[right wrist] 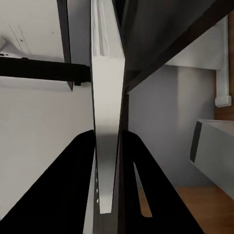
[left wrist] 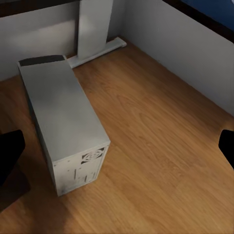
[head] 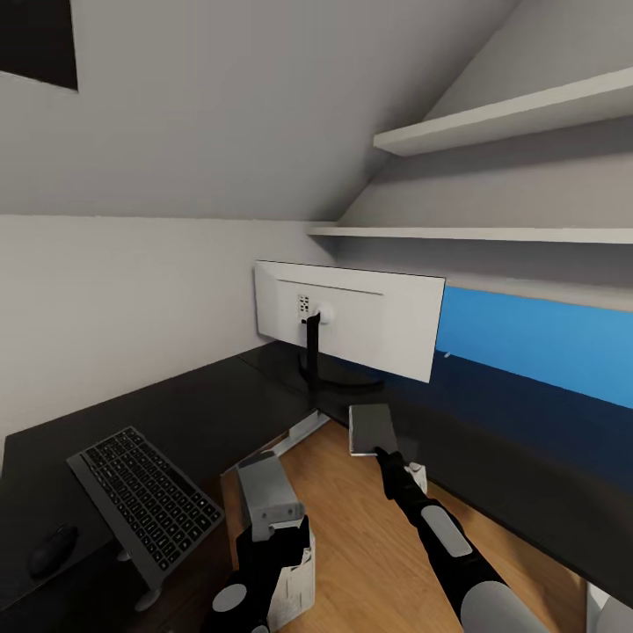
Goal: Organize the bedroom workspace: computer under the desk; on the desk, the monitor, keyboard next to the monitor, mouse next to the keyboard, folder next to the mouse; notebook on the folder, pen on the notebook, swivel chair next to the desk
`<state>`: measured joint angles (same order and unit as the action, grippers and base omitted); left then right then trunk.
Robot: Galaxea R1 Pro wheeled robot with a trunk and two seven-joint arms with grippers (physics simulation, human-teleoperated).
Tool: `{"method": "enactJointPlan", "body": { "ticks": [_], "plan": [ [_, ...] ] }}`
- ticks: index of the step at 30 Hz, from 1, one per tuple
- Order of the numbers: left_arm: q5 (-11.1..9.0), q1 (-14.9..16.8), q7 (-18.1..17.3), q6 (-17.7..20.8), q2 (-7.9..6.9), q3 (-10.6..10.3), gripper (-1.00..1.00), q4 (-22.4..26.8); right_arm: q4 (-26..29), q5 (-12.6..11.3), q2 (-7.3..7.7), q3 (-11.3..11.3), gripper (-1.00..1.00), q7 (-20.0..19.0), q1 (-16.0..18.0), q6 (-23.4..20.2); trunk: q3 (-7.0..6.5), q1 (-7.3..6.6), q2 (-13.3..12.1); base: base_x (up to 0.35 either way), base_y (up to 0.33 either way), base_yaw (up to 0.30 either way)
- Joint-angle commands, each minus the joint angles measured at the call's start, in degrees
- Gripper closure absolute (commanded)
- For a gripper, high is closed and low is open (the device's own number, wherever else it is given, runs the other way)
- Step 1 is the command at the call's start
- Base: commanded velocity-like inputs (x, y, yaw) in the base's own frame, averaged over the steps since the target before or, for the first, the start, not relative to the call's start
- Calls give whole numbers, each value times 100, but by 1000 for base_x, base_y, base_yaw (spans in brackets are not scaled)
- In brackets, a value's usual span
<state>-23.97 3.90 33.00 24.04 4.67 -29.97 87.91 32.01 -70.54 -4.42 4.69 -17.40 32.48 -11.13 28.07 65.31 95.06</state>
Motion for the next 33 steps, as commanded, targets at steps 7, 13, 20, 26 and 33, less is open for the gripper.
{"method": "enactJointPlan", "body": {
  "ticks": [7,13,20,26,33],
  "plan": [
    [-46,6,48,13,-1,-8,-100,6,-2,-56,-6,41,100,-27,7,-72,6,0,3,0,0,0],
    [-46,6,45,13,-1,-8,-100,6,-2,-63,-6,41,100,-30,6,-94,6,0,3,0,0,0],
    [-46,6,40,13,-1,-15,-100,6,-2,-79,-6,41,100,-35,4,-196,6,0,3,-28,-62,0],
    [-46,6,45,13,-1,-99,-100,6,-7,-82,-16,41,100,-36,6,-197,6,0,3,-156,-239,0],
    [-46,6,48,13,-1,-120,-100,6,-4,-82,-17,44,100,-36,6,-197,6,0,3,-195,-277,0]
  ]
}}
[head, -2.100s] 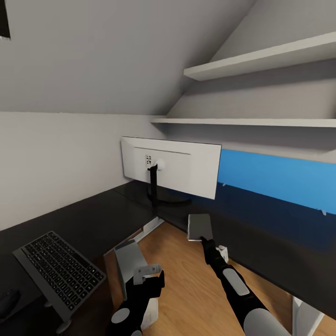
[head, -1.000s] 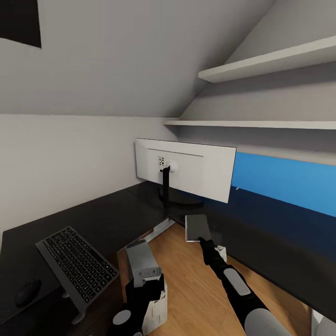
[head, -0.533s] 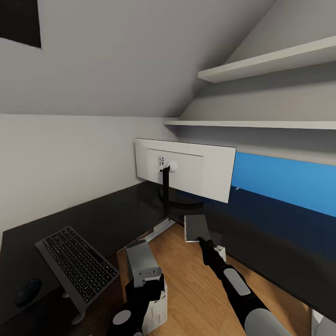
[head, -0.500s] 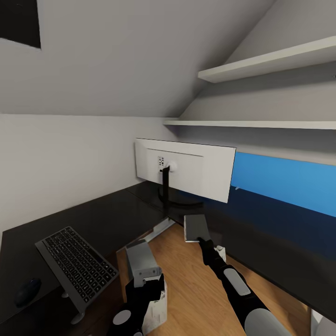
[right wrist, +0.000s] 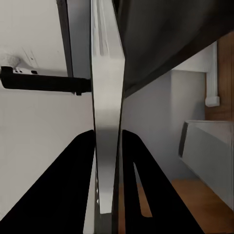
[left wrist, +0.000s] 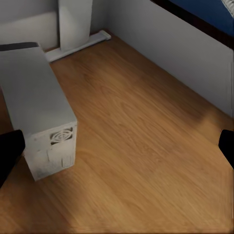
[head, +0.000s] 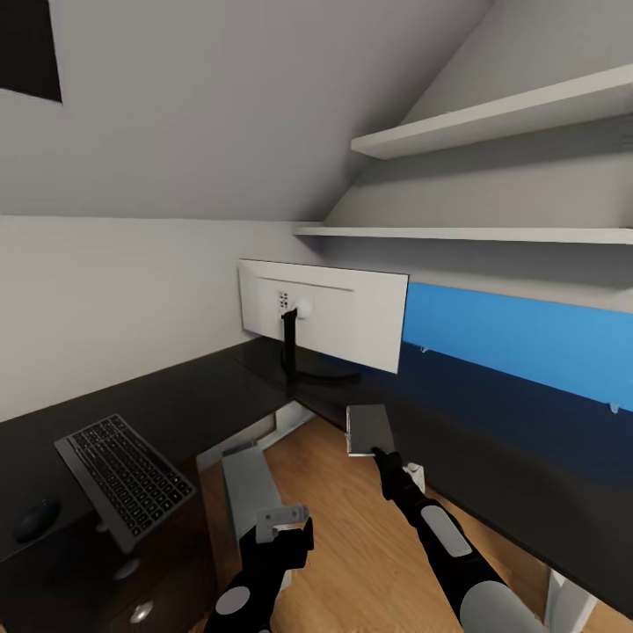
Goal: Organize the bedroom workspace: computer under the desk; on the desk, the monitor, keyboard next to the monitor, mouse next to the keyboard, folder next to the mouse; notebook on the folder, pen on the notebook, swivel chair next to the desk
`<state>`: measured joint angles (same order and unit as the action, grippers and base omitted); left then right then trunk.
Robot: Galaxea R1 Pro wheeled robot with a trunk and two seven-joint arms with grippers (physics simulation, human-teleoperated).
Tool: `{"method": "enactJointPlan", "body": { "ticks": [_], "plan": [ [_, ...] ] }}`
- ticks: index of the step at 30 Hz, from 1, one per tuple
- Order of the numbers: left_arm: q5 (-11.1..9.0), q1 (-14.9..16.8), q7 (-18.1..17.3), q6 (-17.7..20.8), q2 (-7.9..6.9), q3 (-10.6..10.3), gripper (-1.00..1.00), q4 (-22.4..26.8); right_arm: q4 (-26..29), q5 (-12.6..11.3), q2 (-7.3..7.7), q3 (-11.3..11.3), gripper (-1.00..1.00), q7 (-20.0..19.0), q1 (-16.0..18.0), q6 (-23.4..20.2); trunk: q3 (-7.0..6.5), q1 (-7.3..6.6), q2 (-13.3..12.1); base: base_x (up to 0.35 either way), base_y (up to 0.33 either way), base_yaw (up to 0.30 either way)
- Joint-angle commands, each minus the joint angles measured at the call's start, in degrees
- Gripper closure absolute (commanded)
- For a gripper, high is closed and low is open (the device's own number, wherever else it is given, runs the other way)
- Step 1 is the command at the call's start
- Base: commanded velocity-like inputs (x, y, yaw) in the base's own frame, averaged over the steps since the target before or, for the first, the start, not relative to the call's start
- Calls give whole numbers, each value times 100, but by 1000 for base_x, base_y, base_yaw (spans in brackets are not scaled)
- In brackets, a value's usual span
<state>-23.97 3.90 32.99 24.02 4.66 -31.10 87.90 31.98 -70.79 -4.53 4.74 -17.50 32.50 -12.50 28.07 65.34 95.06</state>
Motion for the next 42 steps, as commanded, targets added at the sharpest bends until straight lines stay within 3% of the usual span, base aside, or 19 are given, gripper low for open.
{"method": "enactJointPlan", "body": {
  "ticks": [1,15,42],
  "plan": [
    [-46,6,49,15,-1,-9,-100,8,-1,-57,-6,38,100,-26,4,-60,6,-3,4,-203,-283,0],
    [-55,6,50,15,-1,-9,-100,8,-8,-57,-30,36,100,-26,6,-28,-16,-3,4,-73,-98,20],
    [-48,6,61,6,-8,-10,-100,8,6,-50,-33,36,100,-17,2,-43,-214,-3,4,0,0,152]
  ]
}}
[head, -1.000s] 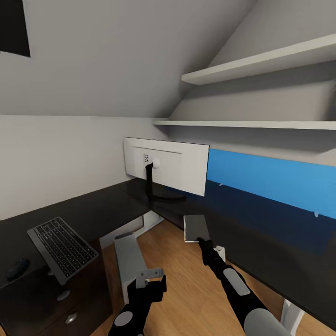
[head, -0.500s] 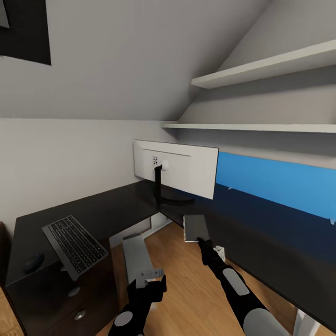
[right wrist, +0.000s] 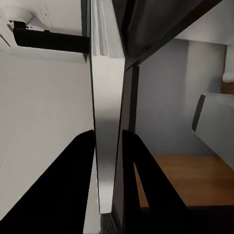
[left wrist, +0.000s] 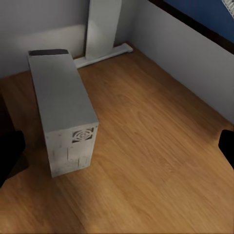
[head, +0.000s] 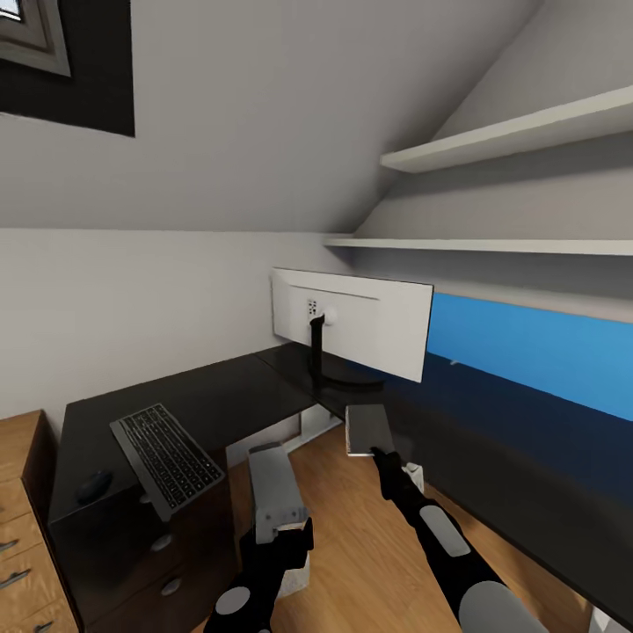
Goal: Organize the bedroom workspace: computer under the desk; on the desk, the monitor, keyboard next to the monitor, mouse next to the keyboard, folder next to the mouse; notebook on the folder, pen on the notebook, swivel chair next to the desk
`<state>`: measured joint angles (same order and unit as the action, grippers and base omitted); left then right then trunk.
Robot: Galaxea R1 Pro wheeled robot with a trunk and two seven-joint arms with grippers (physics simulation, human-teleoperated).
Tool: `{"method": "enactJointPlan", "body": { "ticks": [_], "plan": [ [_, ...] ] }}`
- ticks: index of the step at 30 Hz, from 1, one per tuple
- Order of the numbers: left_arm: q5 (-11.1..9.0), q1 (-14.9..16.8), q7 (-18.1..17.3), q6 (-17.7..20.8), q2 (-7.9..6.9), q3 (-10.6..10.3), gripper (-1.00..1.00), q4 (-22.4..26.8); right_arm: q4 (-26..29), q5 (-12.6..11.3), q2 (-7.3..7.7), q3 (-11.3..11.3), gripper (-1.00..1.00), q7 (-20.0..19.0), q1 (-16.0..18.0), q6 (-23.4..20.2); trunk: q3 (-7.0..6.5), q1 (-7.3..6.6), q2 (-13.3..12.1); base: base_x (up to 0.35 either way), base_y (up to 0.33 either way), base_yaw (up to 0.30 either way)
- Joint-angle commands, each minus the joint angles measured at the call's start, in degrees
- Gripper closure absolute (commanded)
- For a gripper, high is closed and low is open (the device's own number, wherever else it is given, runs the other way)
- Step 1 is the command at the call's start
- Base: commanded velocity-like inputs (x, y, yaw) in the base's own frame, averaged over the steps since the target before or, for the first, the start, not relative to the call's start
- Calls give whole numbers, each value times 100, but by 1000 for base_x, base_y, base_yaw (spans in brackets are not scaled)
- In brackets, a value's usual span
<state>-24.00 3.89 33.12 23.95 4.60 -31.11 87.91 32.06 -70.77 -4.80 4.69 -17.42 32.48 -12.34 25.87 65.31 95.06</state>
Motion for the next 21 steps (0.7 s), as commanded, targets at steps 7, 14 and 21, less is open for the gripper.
{"method": "enactJointPlan", "body": {
  "ticks": [7,14,21],
  "plan": [
    [-38,-257,287,-886,-333,-590,-100,34,31,-42,18,40,100,-32,4,-83,1,0,4,0,0,13],
    [-85,-350,1986,-2175,-980,-2189,-100,-130,45,-42,11,40,100,-33,6,-85,1,0,4,0,0,0],
    [-341,-354,2255,-2737,-1189,-2695,-100,-915,40,-48,-19,34,100,-25,4,-58,1,0,4,0,0,0]
  ]
}}
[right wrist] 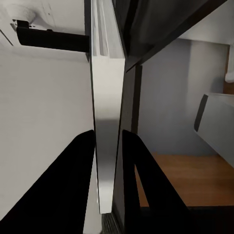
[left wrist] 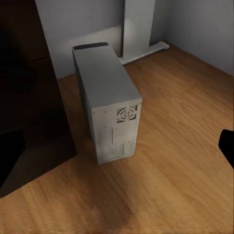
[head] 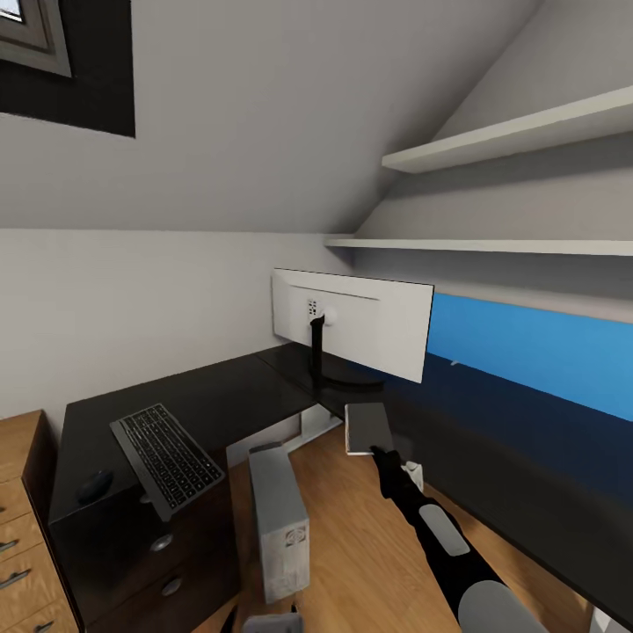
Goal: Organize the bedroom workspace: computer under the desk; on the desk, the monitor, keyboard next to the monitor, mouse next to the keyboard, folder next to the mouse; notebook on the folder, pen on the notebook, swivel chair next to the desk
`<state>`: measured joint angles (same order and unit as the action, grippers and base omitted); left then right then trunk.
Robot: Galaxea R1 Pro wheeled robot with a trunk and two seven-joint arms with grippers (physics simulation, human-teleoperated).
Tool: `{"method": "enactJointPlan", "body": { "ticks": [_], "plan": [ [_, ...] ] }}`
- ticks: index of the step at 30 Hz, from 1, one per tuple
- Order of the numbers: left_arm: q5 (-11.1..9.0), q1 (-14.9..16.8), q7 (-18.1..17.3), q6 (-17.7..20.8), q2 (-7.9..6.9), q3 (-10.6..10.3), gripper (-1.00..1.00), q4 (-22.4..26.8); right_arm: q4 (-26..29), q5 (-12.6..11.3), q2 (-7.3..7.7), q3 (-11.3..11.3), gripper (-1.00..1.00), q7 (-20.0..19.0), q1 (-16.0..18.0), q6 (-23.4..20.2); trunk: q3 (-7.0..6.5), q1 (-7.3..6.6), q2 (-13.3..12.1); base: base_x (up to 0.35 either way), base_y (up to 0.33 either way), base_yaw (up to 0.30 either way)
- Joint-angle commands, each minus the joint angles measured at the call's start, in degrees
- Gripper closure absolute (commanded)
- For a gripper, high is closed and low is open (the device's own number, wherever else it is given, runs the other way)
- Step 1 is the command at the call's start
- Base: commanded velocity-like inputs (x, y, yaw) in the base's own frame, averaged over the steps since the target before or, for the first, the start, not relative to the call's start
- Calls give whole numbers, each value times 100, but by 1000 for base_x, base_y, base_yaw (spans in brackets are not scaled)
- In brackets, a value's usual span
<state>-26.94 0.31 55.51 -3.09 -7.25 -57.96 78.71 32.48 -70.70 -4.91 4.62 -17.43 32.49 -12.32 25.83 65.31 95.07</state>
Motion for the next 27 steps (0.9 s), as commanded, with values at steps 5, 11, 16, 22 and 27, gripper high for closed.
{"method": "enactJointPlan", "body": {
  "ticks": [5,11,16,22,27],
  "plan": [
    [-183,4,43,-185,-17,88,-100,-209,1,-52,-21,39,100,-30,3,-47,3,0,3,0,0,25],
    [-222,4,46,-340,-27,182,-100,-275,4,-48,-26,39,100,-32,3,-37,-20,0,3,0,0,130],
    [-235,4,47,-376,-49,223,-100,-300,4,-42,-26,39,100,-33,3,-40,-48,0,3,0,0,180],
    [-248,4,44,-388,-64,296,-100,-390,23,-40,-19,39,100,-20,3,-42,-75,0,3,0,0,221],
    [-246,4,21,-393,-66,648,-100,-512,44,-40,-18,41,100,7,3,-42,-79,0,3,0,0,272]
  ]
}}
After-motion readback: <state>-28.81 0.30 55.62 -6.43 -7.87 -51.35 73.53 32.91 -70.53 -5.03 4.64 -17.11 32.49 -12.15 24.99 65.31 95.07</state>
